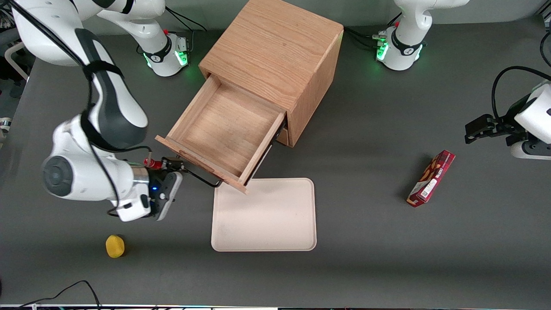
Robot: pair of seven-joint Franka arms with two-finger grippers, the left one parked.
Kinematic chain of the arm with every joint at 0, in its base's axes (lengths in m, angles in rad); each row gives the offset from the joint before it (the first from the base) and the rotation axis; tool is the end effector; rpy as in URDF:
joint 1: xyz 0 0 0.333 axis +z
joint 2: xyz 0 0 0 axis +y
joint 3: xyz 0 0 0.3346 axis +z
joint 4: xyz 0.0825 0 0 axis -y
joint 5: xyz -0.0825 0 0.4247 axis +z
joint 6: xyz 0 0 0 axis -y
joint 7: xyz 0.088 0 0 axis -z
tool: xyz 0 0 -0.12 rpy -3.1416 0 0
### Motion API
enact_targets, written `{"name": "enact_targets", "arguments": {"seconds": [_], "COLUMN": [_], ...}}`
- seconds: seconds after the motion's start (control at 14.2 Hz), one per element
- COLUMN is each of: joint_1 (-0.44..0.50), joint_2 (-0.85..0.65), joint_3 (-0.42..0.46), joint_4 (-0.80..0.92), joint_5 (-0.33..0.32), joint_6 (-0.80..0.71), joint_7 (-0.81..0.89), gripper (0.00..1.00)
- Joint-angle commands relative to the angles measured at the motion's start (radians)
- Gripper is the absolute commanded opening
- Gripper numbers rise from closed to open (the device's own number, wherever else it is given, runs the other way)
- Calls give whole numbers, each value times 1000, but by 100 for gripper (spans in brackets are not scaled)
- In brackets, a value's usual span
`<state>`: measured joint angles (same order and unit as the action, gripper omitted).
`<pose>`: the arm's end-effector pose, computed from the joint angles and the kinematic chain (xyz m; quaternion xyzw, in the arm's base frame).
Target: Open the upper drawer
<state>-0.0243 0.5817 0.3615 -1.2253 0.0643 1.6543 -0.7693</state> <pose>0.7251 0.1957 0.4384 -0.8555 -0.4977 0.0283 0.1400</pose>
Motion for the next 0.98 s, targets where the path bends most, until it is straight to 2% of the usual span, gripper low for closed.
{"name": "enact_targets", "arguments": {"seconds": [0.0, 0.42, 0.7, 0.91], "joint_1": [12, 3, 1, -8], "joint_2": [-37, -247, -342, -466], "joint_3": [2, -4, -51, -163], "joint_4": [90, 87, 64, -125], "joint_5": [-11, -11, -52, -54], "joint_6": [-123, -290, -314, -329], "joint_7": [128, 571, 916, 940], "gripper": [100, 100, 100, 100]}}
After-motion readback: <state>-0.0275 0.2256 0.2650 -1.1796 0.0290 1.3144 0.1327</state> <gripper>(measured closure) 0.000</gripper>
